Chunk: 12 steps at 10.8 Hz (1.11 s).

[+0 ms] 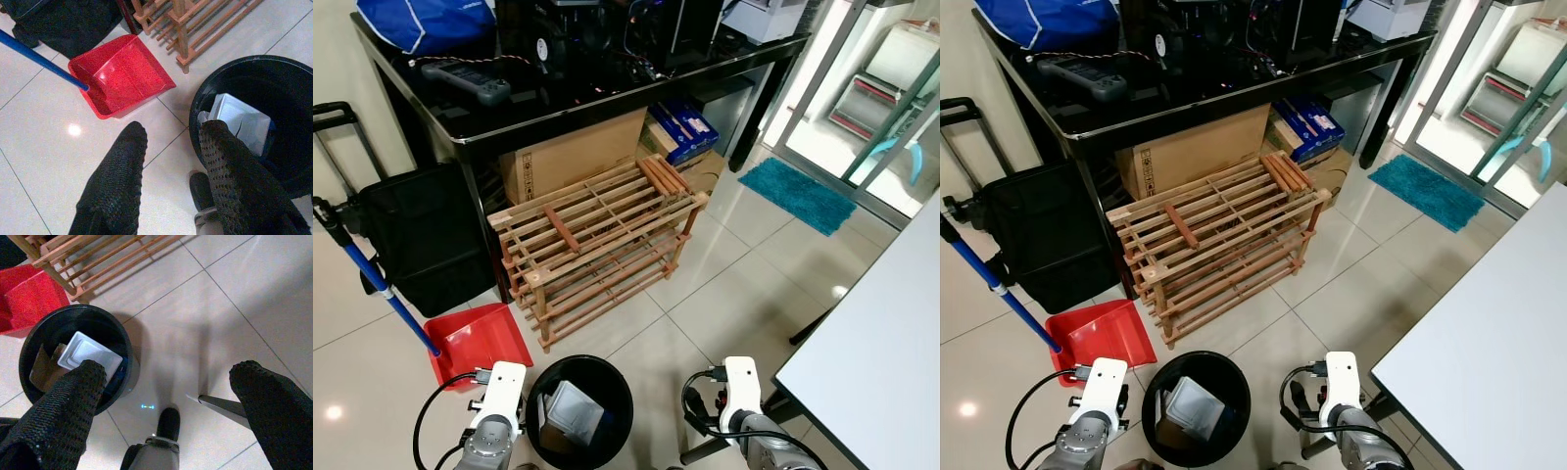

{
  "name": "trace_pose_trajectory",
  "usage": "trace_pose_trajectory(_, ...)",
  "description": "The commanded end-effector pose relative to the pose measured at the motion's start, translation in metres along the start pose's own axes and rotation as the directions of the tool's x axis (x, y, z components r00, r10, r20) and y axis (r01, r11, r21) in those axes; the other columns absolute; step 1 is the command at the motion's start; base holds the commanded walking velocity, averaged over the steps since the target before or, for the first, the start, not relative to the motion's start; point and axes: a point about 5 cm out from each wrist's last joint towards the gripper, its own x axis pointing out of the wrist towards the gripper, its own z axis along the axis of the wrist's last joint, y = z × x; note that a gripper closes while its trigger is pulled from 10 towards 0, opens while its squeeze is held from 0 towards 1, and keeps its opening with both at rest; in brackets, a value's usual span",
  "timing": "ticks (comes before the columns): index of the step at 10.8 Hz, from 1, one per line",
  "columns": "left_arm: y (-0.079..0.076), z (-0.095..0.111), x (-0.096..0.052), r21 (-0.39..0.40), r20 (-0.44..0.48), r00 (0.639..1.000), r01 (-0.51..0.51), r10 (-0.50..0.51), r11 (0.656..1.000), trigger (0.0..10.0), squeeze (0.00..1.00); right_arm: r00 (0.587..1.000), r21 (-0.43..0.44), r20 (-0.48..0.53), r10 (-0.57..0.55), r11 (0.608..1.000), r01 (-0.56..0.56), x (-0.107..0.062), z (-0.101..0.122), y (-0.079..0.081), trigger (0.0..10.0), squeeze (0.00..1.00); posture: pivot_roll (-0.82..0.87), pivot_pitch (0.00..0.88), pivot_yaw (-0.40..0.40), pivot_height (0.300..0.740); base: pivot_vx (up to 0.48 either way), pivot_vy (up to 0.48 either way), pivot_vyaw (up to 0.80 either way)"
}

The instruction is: Picking trash to rubbish bin

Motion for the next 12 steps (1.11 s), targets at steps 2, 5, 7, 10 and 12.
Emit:
trace_pose_trajectory(2,-0.0041,-0.0033,-0.0012,0.005,-0.015,1.0,0.004,-0.004,1.0,10.0,0.0,1.0,0.005,-0.007,0.005,1.0,-0.005,-0.0027,-0.0045,-0.0046,10.0,0.0,-0.03,0.058,-0.109,0.74,0.0,0.0,0.0)
trace_pose_trajectory(5,-0.0046,-0.0026,-0.0012,0.01,-0.01,1.0,0.007,-0.007,1.0,10.0,0.0,1.0,0.008,-0.008,0.013,1.0,-0.013,-0.0027,-0.0052,-0.0036,10.0,0.0,-0.03,0.058,-0.109,0.74,0.0,0.0,0.0)
trace_pose_trajectory(7,-0.0044,-0.0021,-0.001,0.014,-0.008,1.0,0.006,-0.006,1.0,10.0,0.0,1.0,0.01,-0.008,0.013,1.0,-0.013,-0.0026,-0.005,-0.0037,10.0,0.0,-0.03,0.059,-0.108,0.74,0.0,0.0,0.0)
trace_pose_trajectory(10,-0.0049,-0.0021,-0.0012,0.005,-0.006,1.0,0.005,-0.005,1.0,10.0,0.0,1.0,0.012,-0.013,0.013,1.0,-0.013,-0.0028,-0.006,-0.0038,10.0,0.0,-0.03,0.059,-0.109,0.74,0.0,0.0,0.0)
trace_pose_trajectory(12,-0.0053,-0.0022,-0.0014,0.002,-0.004,1.0,0.006,-0.006,1.0,10.0,0.0,1.0,0.014,-0.014,0.013,1.0,-0.013,-0.0028,-0.0061,-0.0038,10.0,0.0,-0.03,0.06,-0.109,0.74,0.0,0.0,0.0)
